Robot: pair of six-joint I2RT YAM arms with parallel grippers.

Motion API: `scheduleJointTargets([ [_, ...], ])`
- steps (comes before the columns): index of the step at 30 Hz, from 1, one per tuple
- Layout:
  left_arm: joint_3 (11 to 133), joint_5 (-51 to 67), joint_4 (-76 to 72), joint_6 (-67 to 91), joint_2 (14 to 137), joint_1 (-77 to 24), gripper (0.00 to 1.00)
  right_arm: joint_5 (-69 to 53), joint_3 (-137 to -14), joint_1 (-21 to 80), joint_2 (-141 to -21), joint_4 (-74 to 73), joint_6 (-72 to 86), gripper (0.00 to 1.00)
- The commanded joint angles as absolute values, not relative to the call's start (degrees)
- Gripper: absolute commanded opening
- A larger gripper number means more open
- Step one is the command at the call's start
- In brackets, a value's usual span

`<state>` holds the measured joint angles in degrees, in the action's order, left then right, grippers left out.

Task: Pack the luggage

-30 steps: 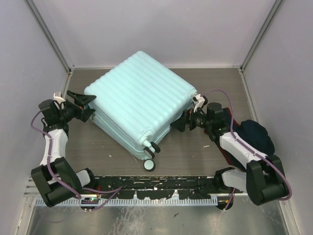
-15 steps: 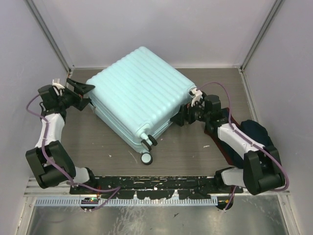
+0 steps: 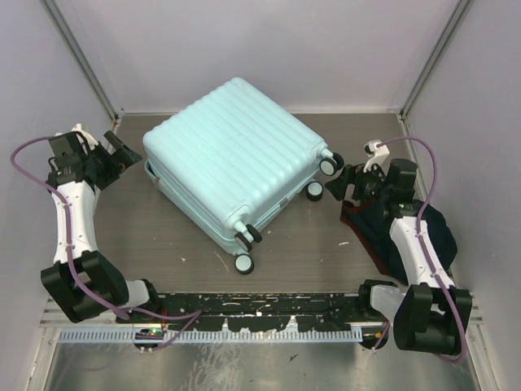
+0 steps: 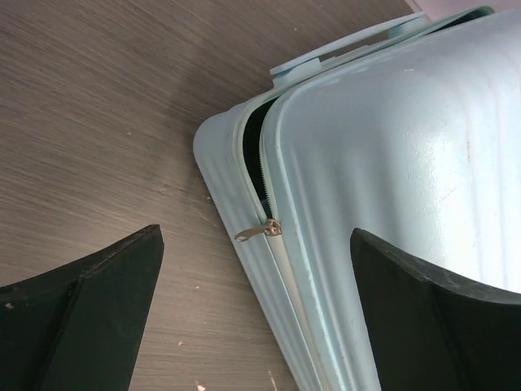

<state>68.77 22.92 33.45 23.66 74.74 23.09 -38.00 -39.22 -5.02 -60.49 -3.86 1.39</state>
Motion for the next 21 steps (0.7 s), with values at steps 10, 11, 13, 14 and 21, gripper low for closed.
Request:
scheduleJointTargets([
  [10,72.6,21.1,32.6,22.0,75.0,23.2,0.98,-44.1,-61.6,-7.5,-80.4,-14.8,-16.7,0.97],
  [11,72.8,20.7,32.6,22.1,75.1,23.2,0.98,-45.6,-63.4,-7.3,-81.8,-16.4,-18.1,0.96],
  [13,73.4,19.7,32.8,22.1,75.7,23.3,0.98,-48.3,-67.6,-6.1,-84.6,-20.1,-21.6,0.92],
  [14,73.7,19.5,32.8,22.1,75.9,23.3,0.98,-49.2,-69.4,-5.3,-85.8,-22.3,-23.1,0.91],
  [21,74.9,19.1,32.5,23.5,77.5,24.2,0.98,-47.1,-75.4,-0.1,-90.5,-27.9,-27.7,0.65],
])
